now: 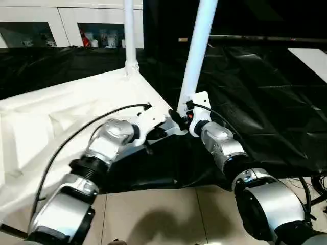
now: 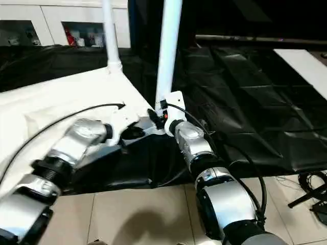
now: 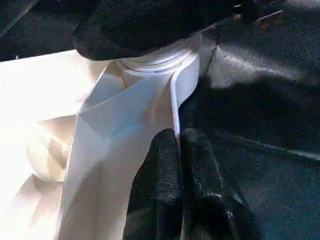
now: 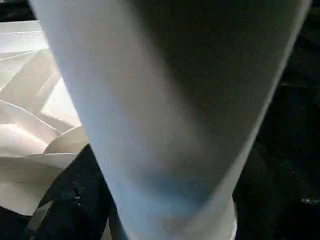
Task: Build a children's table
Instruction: Rotate leg to tighten
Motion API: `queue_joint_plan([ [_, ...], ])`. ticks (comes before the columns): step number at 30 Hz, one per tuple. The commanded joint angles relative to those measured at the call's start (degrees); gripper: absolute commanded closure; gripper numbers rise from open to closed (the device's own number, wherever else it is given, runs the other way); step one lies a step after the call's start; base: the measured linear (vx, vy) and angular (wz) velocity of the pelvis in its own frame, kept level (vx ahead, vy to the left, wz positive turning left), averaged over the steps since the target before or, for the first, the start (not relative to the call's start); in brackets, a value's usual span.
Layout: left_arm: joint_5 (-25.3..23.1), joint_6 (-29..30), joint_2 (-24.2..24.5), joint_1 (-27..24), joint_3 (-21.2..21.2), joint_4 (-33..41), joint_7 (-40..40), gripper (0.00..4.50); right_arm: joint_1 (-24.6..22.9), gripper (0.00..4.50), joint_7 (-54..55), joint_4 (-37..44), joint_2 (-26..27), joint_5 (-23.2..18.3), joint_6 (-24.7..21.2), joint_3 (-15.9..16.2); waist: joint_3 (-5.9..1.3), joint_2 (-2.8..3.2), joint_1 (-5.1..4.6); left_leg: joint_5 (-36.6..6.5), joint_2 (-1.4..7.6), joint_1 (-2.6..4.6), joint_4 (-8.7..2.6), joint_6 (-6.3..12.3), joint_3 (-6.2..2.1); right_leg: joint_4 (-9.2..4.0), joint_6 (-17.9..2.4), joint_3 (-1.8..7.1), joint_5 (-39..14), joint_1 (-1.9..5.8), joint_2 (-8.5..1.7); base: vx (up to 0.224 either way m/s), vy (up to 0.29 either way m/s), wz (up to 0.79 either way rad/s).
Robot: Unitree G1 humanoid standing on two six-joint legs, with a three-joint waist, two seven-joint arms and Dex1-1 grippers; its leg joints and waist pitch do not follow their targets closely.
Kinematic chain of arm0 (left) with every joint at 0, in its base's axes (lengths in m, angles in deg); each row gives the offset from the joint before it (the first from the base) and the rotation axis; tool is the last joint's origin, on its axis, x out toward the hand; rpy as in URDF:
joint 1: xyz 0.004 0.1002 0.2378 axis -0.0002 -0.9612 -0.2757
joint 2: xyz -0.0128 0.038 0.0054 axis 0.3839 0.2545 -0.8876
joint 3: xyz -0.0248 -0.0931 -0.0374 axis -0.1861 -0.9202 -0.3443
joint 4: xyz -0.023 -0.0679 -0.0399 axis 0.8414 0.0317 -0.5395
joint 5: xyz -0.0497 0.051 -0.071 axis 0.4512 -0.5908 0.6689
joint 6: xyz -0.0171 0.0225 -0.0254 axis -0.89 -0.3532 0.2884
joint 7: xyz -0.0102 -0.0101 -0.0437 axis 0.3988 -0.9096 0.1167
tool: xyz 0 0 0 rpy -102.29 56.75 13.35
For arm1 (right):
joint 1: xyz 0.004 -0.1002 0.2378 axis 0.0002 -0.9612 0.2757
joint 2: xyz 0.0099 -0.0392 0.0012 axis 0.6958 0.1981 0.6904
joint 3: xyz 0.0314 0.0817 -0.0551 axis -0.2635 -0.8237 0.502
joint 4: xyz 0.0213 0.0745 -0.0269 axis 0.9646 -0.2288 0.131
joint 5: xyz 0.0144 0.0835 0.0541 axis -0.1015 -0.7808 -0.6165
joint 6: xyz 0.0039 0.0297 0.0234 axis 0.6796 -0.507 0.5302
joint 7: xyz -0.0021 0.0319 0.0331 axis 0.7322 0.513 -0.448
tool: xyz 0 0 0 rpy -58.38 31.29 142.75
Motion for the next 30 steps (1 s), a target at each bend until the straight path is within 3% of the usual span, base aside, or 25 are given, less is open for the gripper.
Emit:
queue_joint_plan([
  [1, 0.5, -2.4, 0.4, 0.3, 0.4, 1.8, 2.3, 4.50, -1.1, 0.69, -1.6, 1.1, -1.9, -0.2, -1.6, -0.4, -4.08, 0.95, -0.29, -4.4, 0.06, -0.11, -2.87, 3.17, 1.29, -2.91, -15.2, 3.21, 5.7, 4.13, -3.12, 0.000, 0.000, 0.00],
  [5, 0.4, -5.1, 0.8, 1.0, -0.4, -1.3, 1.3, 4.50, -5.3, 0.48, -7.4, 10.9, -3.5, -0.8, -4.0, 0.9, -4.29, 0.76, -0.13, -1.1, -0.16, -0.19, -2.47, 5.27, 1.30, -2.49, -15.6, 3.17, 11.2, 4.48, -2.88, 0.000, 0.000, 0.00],
  [8, 0.9, -6.1, 0.9, 1.1, -0.7, -2.1, 1.9, 4.50, -8.7, 0.48, -9.9, 17.1, -4.4, -1.7, -6.0, 1.5, -4.32, 0.75, -0.05, -1.1, -0.14, -0.16, -2.45, 5.95, 1.23, -2.55, -15.3, 3.14, 11.1, 4.59, -3.02, 0.000, 0.000, 0.00],
  [14, 3.0, -11.1, 2.3, -0.2, 0.3, -1.6, 10.3, 4.50, -16.6, 0.48, -16.3, 29.8, -8.0, -1.5, -9.3, 4.0, -4.14, 0.97, 0.01, -4.1, -0.05, -0.08, -2.67, 4.26, 1.24, -3.04, -14.6, 3.20, 6.2, 4.50, -3.04, 0.000, 0.000, 0.00],
  [23, 5.9, -14.6, 4.1, -1.7, 1.5, 0.6, 20.1, 4.50, -20.6, 0.48, -24.4, 38.2, -12.3, -1.4, -13.8, 8.0, -4.08, 0.72, 0.56, -4.1, 0.04, -0.11, -2.57, 4.25, 1.30, -2.87, -14.6, 3.20, 6.4, 4.54, -3.00, 0.000, 0.000, 0.00],
  [30, 6.7, -15.3, 4.4, -1.9, 1.0, 0.9, 22.2, 4.50, -21.6, 0.48, -30.1, 41.2, -14.9, -0.7, -15.6, 10.8, -4.14, 0.51, 0.75, -3.9, 0.08, -0.21, -2.44, 4.42, 1.29, -2.82, -14.3, 3.15, 5.2, 4.49, -3.13, 0.000, 0.000, 0.00],
])
